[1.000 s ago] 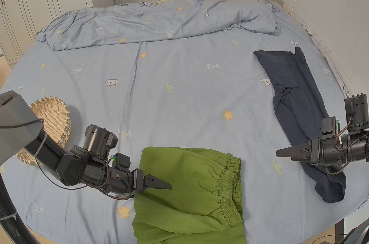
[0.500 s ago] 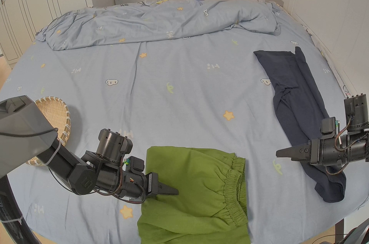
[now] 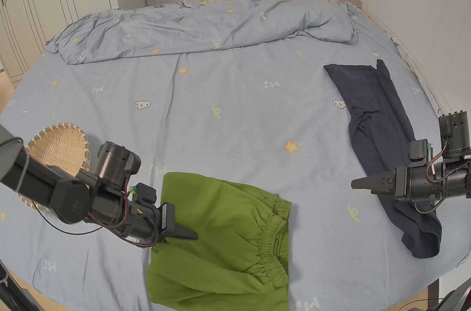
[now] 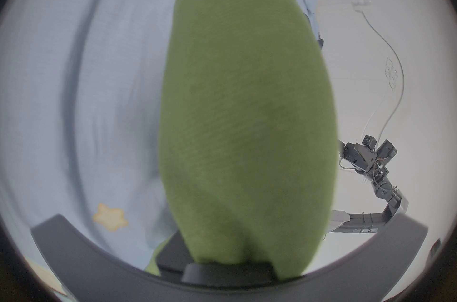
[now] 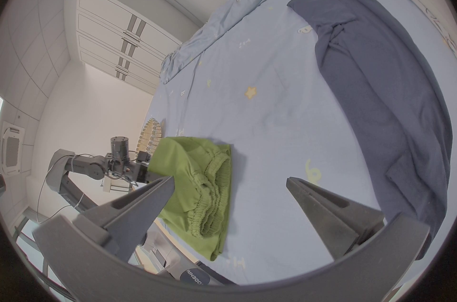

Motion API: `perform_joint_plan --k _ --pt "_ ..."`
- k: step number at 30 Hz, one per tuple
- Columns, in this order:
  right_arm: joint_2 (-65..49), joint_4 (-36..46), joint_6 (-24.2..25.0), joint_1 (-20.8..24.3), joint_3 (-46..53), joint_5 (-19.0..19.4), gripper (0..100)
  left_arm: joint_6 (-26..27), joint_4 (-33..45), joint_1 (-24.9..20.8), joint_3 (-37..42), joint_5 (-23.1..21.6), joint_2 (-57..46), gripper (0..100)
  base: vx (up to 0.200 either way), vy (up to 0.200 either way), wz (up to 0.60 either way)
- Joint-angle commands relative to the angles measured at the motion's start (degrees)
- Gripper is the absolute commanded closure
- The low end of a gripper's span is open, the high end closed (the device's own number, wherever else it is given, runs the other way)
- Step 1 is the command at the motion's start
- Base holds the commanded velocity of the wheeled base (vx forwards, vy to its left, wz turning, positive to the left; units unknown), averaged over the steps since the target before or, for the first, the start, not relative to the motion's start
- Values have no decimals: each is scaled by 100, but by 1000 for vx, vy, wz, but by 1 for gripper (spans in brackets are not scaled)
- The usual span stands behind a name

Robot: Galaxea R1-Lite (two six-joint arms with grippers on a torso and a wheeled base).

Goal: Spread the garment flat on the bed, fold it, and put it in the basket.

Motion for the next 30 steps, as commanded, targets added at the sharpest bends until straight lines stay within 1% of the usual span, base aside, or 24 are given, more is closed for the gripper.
perform_joint_plan --k 1,2,3,4,5,6,8,11,16,17,18,20,23,24,26,27,29,30 --pt "352 -8 -10 -10 -444 -217 0 387 1345 457 -1044 6 -936 100 0 0 0" --pt "396 -17 -10 -27 -418 -243 0 694 1671 580 -1150 6 -997 100 0 0 0" --pt "404 -17 -10 -27 -418 -243 0 694 1671 580 -1150 6 -997 100 0 0 0" --pt "519 -25 -36 -10 -330 -270 0 914 1811 703 -1167 6 -997 100 0 0 0" --pt "519 -25 -36 -10 -330 -270 0 914 1811 703 -1167 6 -997 100 0 0 0" --pt "536 -113 -89 8 -259 -252 0 1019 1899 809 -1229 6 -962 100 0 0 0" --pt "536 -148 -89 25 -251 -243 0 1028 1943 818 -1238 6 -962 100 0 0 0" --pt "483 -166 -71 122 -242 -252 0 1054 2101 826 -1299 6 -1015 100 0 200 0" --pt "440 -166 -54 78 -259 -252 0 1072 2259 765 -1326 15 -1050 100 0 200 0" --pt "431 -166 -54 69 -251 -252 0 1221 2400 721 -1326 15 -1059 100 0 200 0" --pt "431 -166 -54 69 -251 -252 0 1221 2400 721 -1326 15 -1059 100 0 200 0" --pt "440 -166 -54 78 -251 -252 0 1353 2549 580 -1326 41 -1041 100 0 200 0" --pt "431 -157 -54 78 -251 -252 0 1371 2637 387 -1308 120 -1032 100 0 200 0" --pt "431 -157 -54 78 -251 -252 0 1371 2637 387 -1308 120 -1032 100 0 200 0" --pt "422 -157 -54 69 -251 -252 0 1362 2646 123 -1255 402 -1015 100 0 200 0" --pt "422 -157 -54 69 -251 -252 0 1362 2646 123 -1255 402 -1015 100 0 200 0" --pt "404 -157 -54 78 -251 -252 0 1327 2655 -97 -1220 859 -980 100 0 200 0" --pt "404 -157 -54 78 -251 -252 0 1318 2655 -123 -1220 929 -971 100 0 200 0"
